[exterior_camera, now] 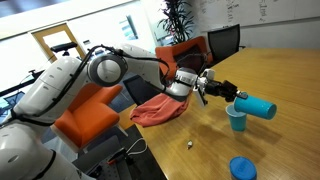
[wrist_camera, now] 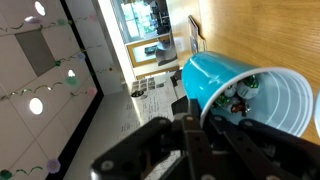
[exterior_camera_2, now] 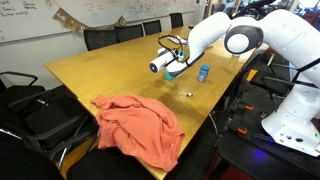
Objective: Pour the contents in the blue cup on the left into the cup on the right
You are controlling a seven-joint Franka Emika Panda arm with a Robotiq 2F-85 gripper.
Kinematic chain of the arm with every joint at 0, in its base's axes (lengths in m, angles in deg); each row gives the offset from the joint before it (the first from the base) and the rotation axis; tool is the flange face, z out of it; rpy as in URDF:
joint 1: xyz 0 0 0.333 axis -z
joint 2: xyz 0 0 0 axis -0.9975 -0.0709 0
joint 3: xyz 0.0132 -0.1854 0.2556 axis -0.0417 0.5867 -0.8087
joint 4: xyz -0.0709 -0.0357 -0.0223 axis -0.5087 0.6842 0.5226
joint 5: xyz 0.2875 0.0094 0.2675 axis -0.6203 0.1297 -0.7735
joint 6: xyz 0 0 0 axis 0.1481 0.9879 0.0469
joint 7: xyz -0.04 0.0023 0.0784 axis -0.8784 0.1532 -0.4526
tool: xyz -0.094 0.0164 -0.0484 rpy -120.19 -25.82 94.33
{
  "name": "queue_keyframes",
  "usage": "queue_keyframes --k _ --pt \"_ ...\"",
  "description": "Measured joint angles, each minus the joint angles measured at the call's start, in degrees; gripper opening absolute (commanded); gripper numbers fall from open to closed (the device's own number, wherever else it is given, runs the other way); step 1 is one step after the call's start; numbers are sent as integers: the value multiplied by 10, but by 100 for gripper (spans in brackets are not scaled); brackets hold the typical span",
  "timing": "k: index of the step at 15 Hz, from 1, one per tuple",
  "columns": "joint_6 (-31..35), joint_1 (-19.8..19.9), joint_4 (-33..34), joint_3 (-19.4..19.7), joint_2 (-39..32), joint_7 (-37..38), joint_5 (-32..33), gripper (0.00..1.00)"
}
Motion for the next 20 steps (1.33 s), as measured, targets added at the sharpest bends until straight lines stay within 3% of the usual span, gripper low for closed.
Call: queue_keyframes --k 20 --pt "-42 -8 60 0 -70 -49 65 1"
